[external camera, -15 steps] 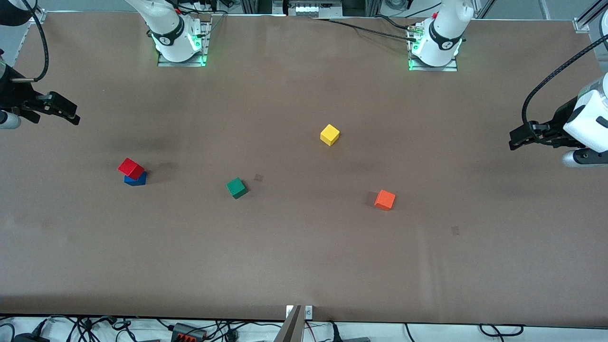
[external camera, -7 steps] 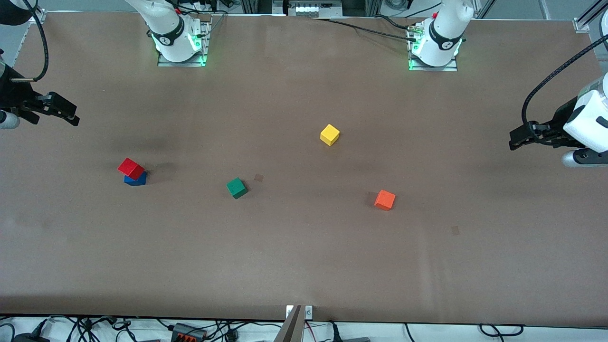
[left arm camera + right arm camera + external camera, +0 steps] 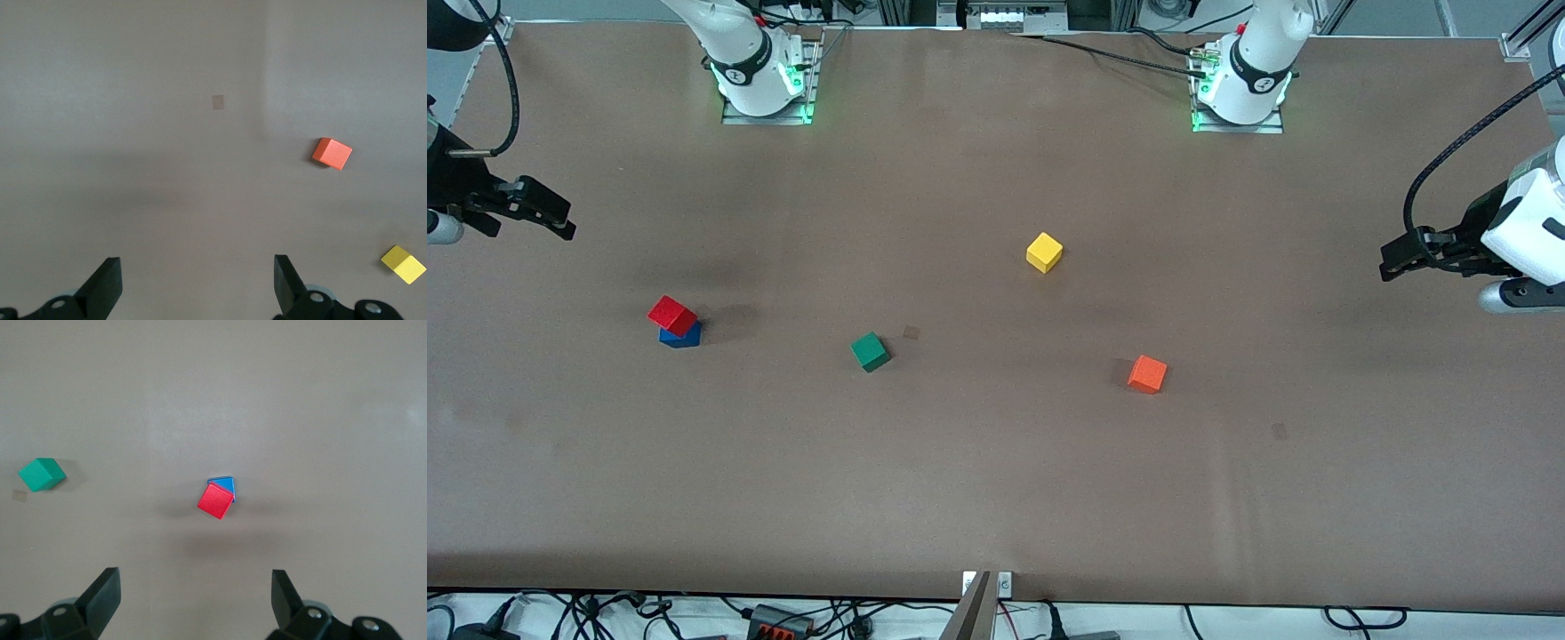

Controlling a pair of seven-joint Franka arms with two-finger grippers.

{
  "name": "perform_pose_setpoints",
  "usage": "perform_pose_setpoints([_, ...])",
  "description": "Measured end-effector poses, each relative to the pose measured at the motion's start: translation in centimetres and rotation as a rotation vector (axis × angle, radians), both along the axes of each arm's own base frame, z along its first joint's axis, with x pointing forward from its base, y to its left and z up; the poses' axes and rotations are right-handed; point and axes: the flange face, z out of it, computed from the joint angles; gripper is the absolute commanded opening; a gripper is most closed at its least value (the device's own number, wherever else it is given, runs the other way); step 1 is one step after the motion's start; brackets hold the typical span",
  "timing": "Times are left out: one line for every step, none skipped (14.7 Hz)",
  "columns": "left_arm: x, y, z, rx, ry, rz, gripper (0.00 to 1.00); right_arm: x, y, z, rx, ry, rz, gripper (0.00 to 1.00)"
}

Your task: Pass red block to right arm, stack on blue

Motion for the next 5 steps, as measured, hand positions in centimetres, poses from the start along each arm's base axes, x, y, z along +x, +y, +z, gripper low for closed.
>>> perform_pose_setpoints([0.00,0.00,0.00,0.000,0.000,0.000,1.00,0.00,-0.01,-0.09,0.000,0.001,0.000,1.00])
perform_pose_setpoints([0.00,0.00,0.00,0.000,0.000,0.000,1.00,-0.01,-0.03,-0.16,0.000,0.003,-0.001,1.00])
perform_pose_setpoints([0.00,0.00,0.00,0.000,0.000,0.000,1.00,-0.01,-0.04,-0.19,0.000,0.003,-0.001,1.00])
perform_pose_setpoints([0.00,0.00,0.00,0.000,0.000,0.000,1.00,-0.01,-0.05,-0.19,0.000,0.003,-0.001,1.00])
perform_pose_setpoints([0.00,0.00,0.00,0.000,0.000,0.000,1.00,-0.01,-0.05,-0.19,0.000,0.003,-0.001,1.00])
